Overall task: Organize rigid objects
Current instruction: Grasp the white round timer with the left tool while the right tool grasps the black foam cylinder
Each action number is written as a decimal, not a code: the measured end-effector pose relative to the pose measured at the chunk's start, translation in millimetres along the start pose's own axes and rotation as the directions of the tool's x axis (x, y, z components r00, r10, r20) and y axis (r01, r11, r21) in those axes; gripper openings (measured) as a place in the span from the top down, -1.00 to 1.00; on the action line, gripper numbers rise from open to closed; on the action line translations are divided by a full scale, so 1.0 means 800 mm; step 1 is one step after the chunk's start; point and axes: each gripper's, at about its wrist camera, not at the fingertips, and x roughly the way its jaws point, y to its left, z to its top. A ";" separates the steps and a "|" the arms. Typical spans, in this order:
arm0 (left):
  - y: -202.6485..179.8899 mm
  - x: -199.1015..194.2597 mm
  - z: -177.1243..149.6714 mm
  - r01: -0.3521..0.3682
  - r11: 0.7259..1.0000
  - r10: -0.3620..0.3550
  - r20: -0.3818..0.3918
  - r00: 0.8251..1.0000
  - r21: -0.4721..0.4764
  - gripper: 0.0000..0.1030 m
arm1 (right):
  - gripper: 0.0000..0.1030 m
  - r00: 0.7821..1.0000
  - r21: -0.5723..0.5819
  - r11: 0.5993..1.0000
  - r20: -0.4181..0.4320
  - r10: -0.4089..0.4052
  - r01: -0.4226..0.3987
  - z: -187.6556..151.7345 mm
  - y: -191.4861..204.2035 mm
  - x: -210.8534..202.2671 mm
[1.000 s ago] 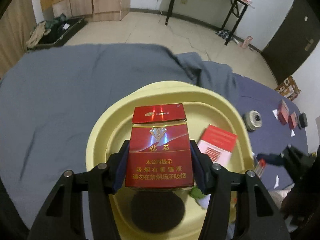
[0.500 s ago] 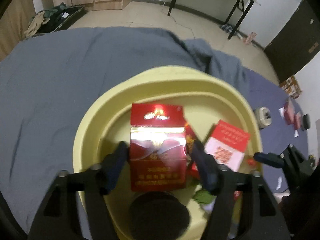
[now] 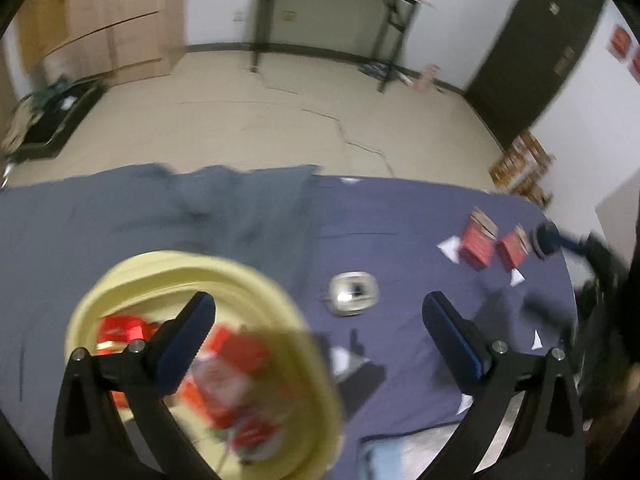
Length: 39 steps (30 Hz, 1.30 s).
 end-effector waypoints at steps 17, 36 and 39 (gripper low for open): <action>-0.083 0.173 -0.007 -0.087 0.986 0.109 -0.160 0.981 0.141 -0.91 | -0.99 0.961 0.425 0.862 -0.147 -0.235 0.276 -0.135 -0.330 0.075; -0.070 0.187 -0.020 -0.080 0.985 0.110 -0.200 0.974 0.150 -0.08 | -0.30 0.955 0.420 0.860 -0.076 -0.286 0.291 -0.143 -0.323 0.093; -0.064 0.166 -0.018 -0.081 0.987 0.106 -0.176 0.979 0.142 -0.08 | -0.30 0.962 0.385 0.885 -0.034 -0.271 0.263 -0.134 -0.306 0.062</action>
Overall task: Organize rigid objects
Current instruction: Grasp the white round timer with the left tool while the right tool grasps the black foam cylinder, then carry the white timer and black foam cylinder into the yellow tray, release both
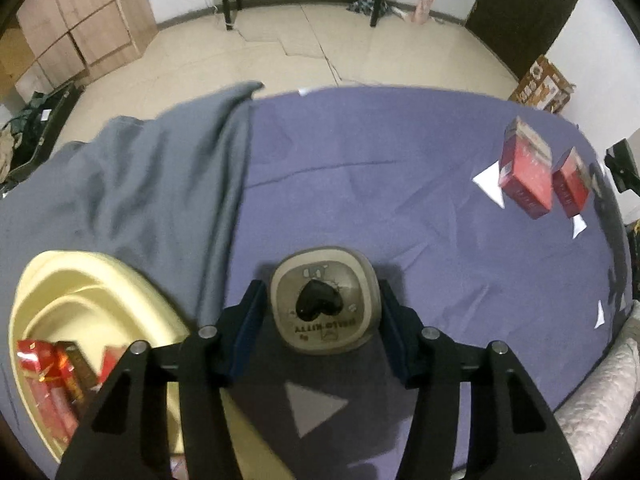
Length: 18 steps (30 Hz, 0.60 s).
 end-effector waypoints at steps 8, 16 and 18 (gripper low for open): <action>0.032 -0.087 -0.029 0.018 0.996 -0.010 0.095 0.995 -0.091 -0.08 | -0.30 0.981 -0.124 0.981 0.108 0.163 -0.149 0.032 0.080 -0.112; 0.114 -0.185 -0.085 -0.024 0.979 0.059 0.169 0.984 -0.202 -0.08 | -0.30 0.910 -0.290 0.885 0.088 0.404 -0.365 0.015 0.246 -0.184; 0.130 -0.200 -0.099 -0.035 0.975 0.075 0.178 0.981 -0.221 -0.08 | -0.30 0.883 -0.303 0.849 0.049 0.467 -0.432 0.001 0.290 -0.185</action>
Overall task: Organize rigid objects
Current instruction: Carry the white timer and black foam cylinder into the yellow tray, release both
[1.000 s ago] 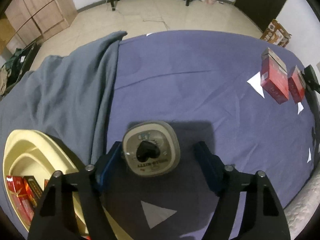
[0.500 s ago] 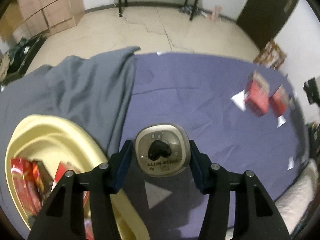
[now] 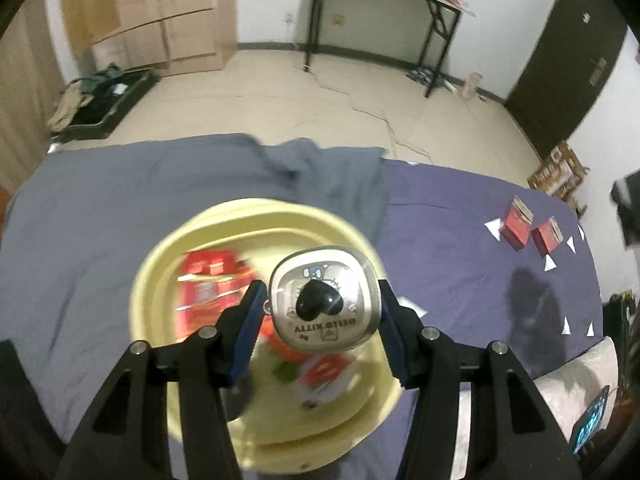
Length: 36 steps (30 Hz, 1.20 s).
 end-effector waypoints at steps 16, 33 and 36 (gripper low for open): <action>0.119 0.045 -0.054 -0.096 0.993 0.087 -0.119 0.989 -0.070 -0.08 | -0.30 0.956 -0.256 0.953 -0.281 0.086 -0.161 -0.040 0.204 0.222; 0.144 0.101 -0.020 -0.008 0.992 -0.004 -0.096 0.995 -0.126 -0.17 | -0.91 0.955 -0.393 0.915 -0.294 -0.032 -0.090 -0.058 0.301 0.314; 0.146 0.086 -0.018 0.003 0.991 -0.011 -0.063 0.998 -0.136 -0.71 | -0.97 0.963 -0.343 0.936 -0.267 -0.023 -0.073 -0.055 0.293 0.296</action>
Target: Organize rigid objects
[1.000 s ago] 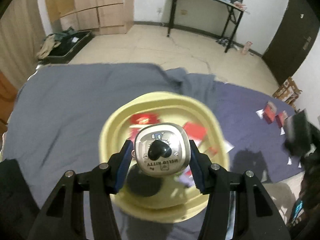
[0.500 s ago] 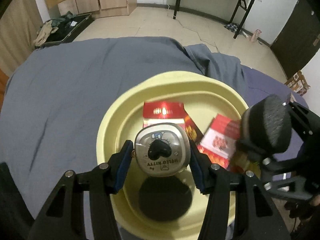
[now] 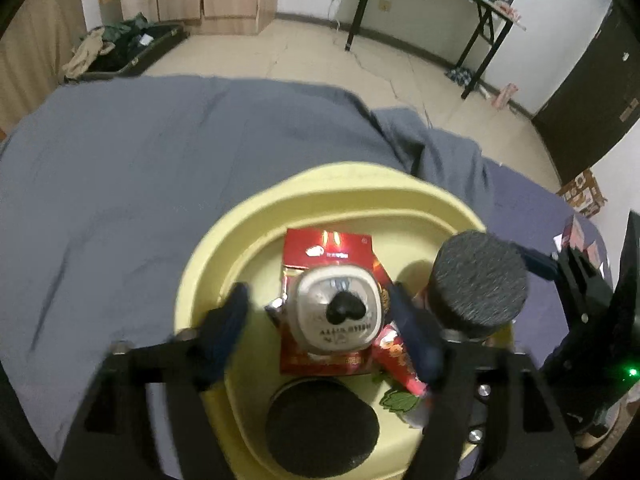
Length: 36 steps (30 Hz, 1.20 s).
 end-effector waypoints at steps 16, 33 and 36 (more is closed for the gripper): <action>-0.134 -0.089 0.033 0.066 0.991 -0.076 0.081 0.994 0.118 -1.00 | -0.99 0.982 0.412 0.907 0.117 -0.148 0.087 -0.055 -0.195 -0.185; -0.517 0.110 0.022 0.181 0.784 -0.130 -0.128 0.983 0.594 -1.00 | -0.99 0.981 0.448 0.875 -0.141 -0.135 0.185 -0.276 -0.443 -0.190; -0.540 0.135 0.019 0.176 0.746 -0.113 -0.139 0.984 0.642 -1.00 | -0.99 0.986 0.447 0.883 -0.139 -0.089 0.143 -0.275 -0.446 -0.181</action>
